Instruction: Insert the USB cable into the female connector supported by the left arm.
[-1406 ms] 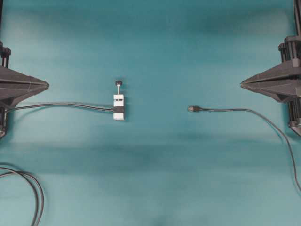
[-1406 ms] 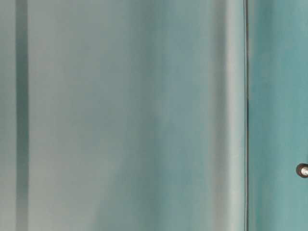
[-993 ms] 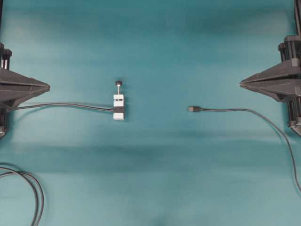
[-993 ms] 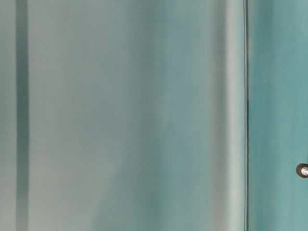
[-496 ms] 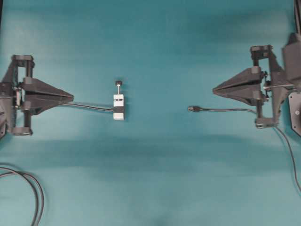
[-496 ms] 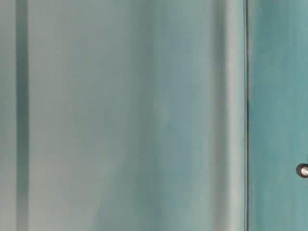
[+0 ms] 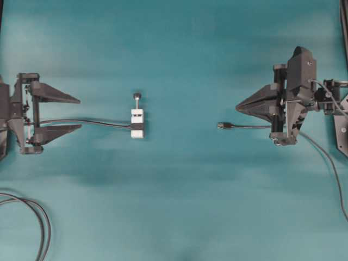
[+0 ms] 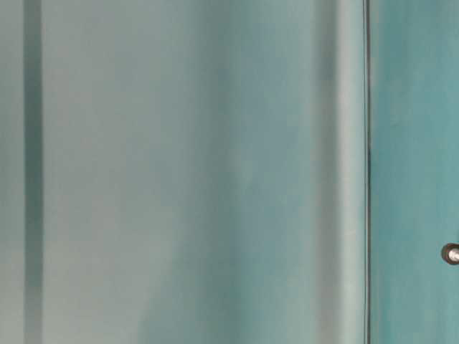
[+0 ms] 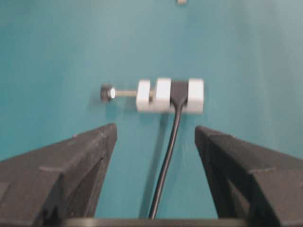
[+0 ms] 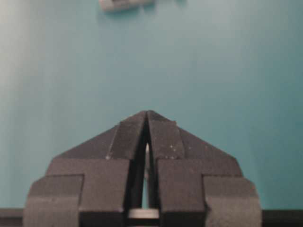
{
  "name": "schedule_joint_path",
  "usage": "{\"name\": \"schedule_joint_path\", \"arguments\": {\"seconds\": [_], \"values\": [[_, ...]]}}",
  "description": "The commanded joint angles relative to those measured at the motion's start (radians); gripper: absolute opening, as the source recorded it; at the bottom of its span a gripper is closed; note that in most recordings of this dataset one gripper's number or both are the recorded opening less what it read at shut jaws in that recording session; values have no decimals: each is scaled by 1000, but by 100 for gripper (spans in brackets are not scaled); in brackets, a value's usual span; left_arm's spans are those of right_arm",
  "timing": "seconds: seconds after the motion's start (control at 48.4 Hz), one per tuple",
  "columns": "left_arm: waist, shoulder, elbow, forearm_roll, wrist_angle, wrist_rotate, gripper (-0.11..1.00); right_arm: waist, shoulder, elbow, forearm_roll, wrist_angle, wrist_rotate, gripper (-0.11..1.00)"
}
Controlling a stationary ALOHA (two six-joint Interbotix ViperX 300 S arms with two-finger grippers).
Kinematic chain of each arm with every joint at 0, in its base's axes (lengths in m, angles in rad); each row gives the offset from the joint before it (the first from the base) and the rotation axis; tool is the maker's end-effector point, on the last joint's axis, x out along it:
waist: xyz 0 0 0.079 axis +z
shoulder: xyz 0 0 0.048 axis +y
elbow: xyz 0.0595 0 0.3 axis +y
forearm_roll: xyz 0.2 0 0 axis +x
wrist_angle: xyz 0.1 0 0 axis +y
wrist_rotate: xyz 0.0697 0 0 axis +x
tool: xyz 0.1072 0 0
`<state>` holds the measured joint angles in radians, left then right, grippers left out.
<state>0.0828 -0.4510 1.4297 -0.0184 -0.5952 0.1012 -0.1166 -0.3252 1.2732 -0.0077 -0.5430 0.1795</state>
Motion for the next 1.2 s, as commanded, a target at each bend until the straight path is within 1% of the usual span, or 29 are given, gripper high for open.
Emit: {"name": "schedule_joint_path", "arguments": {"seconds": [0.0,0.083,0.186,0.248,0.31,0.434,0.517,0.703,0.806,0.972,1.179], "values": [[3,74,-38,0,-49,11,81,0,48,20,-2,-129,6,3],[2,170,-75,0,-92,8,81,0,98,26,-3,-195,17,12],[-9,319,-130,0,-144,-2,81,-2,164,3,-2,-204,18,36],[-18,385,-155,-2,-186,-9,81,2,190,-9,-2,-207,20,50],[-26,428,-172,-2,-230,-18,81,11,207,-18,-3,-207,20,58],[-29,463,-179,-6,-275,-46,81,25,219,-9,-2,-209,23,57],[-29,463,-176,-14,-265,-55,81,26,221,5,-2,-212,31,56],[-31,460,-195,-14,-227,-74,81,34,227,14,-2,-189,46,56],[-31,460,-201,-14,-216,-80,81,34,245,6,-2,-170,46,56],[-31,460,-201,-14,-196,-78,81,35,293,-20,-2,-172,46,57],[-31,460,-199,-14,-192,-75,81,34,353,-44,-3,-213,44,57]]}}
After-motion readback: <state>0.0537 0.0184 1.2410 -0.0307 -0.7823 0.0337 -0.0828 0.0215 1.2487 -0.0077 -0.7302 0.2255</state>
